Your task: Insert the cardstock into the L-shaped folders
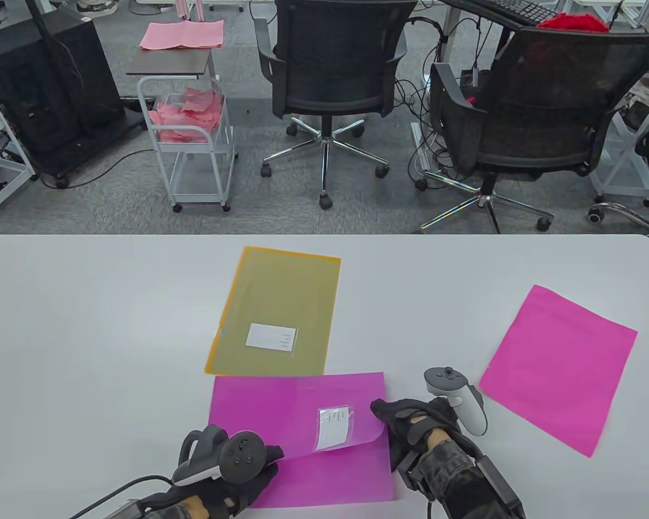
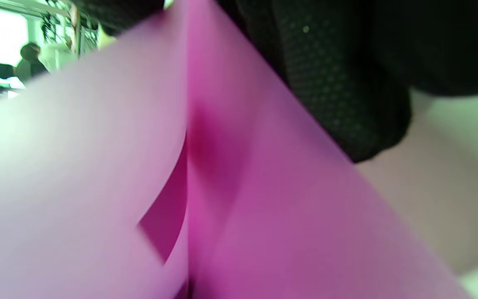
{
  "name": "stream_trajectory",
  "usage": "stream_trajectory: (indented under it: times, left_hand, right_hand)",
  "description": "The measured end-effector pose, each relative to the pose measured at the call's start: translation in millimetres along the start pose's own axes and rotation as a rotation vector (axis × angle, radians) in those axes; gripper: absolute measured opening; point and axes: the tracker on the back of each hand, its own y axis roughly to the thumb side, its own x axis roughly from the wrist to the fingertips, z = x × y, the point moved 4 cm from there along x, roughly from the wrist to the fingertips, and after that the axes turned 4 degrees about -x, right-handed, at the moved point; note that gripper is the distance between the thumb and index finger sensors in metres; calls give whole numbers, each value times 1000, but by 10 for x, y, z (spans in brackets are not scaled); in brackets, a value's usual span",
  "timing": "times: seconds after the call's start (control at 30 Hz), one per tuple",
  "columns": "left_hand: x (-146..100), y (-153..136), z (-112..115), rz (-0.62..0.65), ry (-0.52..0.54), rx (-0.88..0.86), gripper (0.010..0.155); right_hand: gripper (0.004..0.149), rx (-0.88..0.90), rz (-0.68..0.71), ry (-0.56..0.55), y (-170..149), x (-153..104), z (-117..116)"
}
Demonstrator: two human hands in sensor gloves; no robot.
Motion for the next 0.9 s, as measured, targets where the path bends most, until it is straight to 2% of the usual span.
stream_trajectory:
  times: [0.03, 0.07, 0.1, 0.13, 0.17, 0.23, 0.3, 0.33, 0.43, 0.53, 0.7, 0.8, 0.9]
  left_hand:
    - [0, -42, -16, -17, 4, -53, 46]
    - [3, -79, -27, -25, 4, -99, 46]
    - [4, -109, -33, -27, -6, -123, 46]
    - [6, -119, -37, -24, -8, -128, 46]
    - [6, -127, -40, -26, -7, -134, 46]
    - [10, -122, -39, -20, -9, -121, 46]
    - [15, -113, -35, -10, -20, -107, 47]
    - [17, -112, -34, -7, -22, -107, 47]
    - [19, -124, -39, -9, -24, -121, 47]
    - [19, -123, -42, -5, -26, -123, 47]
    - [21, -116, -39, 2, -27, -107, 47]
    - [20, -114, -40, 5, -25, -103, 47]
    - [18, -110, -40, 10, -21, -98, 47]
  right_hand:
    - [70, -20, 7, -77, 21, -59, 130]
    - [70, -57, -2, -209, 29, -156, 334]
    - [71, -97, -14, -370, 15, -268, 567]
    - [72, -127, -36, -486, -11, -341, 719]
    - [74, -187, -94, -660, -86, -444, 946]
    - [80, -290, -204, -767, -242, -519, 1185]
    - [89, -348, -435, -740, -517, -553, 1361]
    - [94, -355, -507, -705, -660, -548, 1427]
    - [102, -291, -597, -644, -945, -514, 1504]
    - [99, -221, -599, -595, -1076, -482, 1531]
    - [82, -342, -568, -636, -880, -443, 1469]
    - [74, -523, -570, -687, -667, -412, 1391]
    - [70, -639, -565, -672, -545, -357, 1292]
